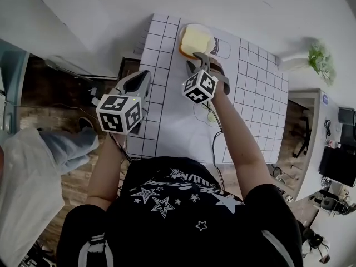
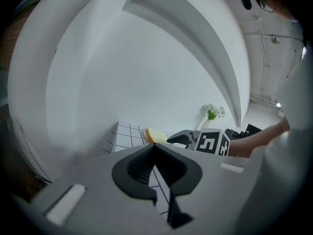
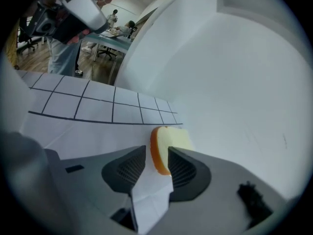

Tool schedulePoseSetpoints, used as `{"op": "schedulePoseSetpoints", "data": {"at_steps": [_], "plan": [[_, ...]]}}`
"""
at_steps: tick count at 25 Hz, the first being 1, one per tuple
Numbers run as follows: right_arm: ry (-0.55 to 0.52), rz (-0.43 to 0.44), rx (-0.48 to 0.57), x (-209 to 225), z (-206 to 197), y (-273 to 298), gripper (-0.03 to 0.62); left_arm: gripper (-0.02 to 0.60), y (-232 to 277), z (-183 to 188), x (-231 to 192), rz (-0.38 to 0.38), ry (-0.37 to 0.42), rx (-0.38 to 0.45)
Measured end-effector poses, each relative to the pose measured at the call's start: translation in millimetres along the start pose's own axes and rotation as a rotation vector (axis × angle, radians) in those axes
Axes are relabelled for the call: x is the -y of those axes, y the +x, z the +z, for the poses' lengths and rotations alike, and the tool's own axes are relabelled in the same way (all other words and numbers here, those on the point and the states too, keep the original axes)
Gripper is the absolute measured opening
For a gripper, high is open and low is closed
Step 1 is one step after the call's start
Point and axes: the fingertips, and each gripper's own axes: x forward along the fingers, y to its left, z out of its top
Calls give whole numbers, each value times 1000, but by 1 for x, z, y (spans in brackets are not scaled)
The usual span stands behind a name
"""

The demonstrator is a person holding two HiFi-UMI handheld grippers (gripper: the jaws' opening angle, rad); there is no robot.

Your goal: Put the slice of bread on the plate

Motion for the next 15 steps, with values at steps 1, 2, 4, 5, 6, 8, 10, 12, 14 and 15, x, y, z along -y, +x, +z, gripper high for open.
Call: {"op": "schedulePoseSetpoints", "data": {"at_steps": [1, 2, 4, 5, 6, 8, 10, 12, 14, 15], "plan": [[21, -15, 15, 2, 0, -6, 144, 9, -2, 0, 1, 3, 2, 2], [49, -32, 33, 6, 0, -12, 144, 9, -5, 0, 3, 6, 4, 3], [118, -62, 69, 12, -2, -29, 144, 9, -11, -3, 8, 11, 9, 2], [152, -73, 88, 15, -3, -39, 144, 9, -14, -5, 12, 12, 14, 0], [184, -79, 109, 16, -4, -51, 143, 9, -17, -7, 16, 14, 19, -1], [245, -80, 157, 16, -5, -75, 141, 8, -24, -11, 27, 13, 31, -2], [306, -88, 205, 13, -5, -101, 121, 9, -31, -15, 40, 5, 43, 1], [352, -110, 250, 10, -5, -127, 95, 9, -38, -18, 55, -6, 57, 8], [390, -134, 292, 7, -6, -155, 80, 9, -48, -21, 72, -14, 71, 18], [415, -147, 315, 6, -7, -169, 72, 9, -53, -22, 80, -16, 77, 24]]}}
